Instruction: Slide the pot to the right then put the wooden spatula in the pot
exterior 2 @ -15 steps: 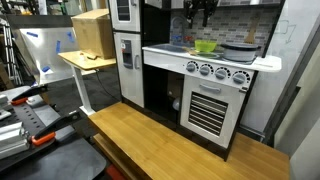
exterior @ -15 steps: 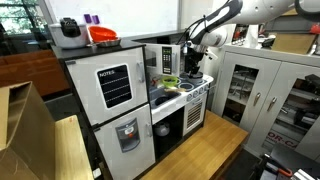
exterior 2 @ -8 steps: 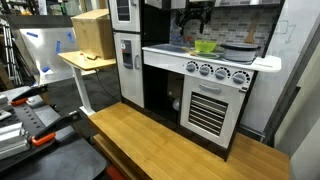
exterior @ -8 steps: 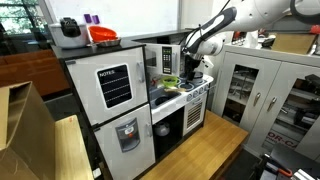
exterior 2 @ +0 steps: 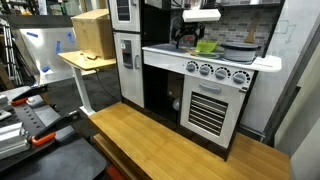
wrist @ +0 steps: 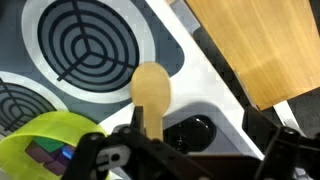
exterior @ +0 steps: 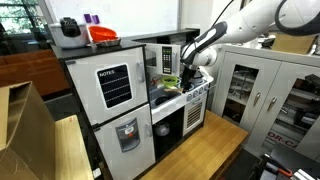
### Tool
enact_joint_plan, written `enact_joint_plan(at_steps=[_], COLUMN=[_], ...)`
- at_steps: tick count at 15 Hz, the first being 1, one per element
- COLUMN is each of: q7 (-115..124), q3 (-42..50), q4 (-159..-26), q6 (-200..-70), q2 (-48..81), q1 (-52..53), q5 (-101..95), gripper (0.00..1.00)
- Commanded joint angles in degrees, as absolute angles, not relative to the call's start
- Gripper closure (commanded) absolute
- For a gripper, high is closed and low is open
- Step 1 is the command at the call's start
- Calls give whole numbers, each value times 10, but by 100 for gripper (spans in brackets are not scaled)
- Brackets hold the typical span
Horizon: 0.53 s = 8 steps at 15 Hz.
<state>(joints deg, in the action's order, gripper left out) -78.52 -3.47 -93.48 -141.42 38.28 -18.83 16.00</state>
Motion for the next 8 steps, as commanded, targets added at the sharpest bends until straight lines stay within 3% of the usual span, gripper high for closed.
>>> enact_joint_plan(at_steps=[1,8], q7=[-790,-780], q3=[-45,-45], q4=[-901,-846], q6=[-1428,-1431], q2=[414,449], q1=[-201,-202], q5=[155,148], gripper=[0,0])
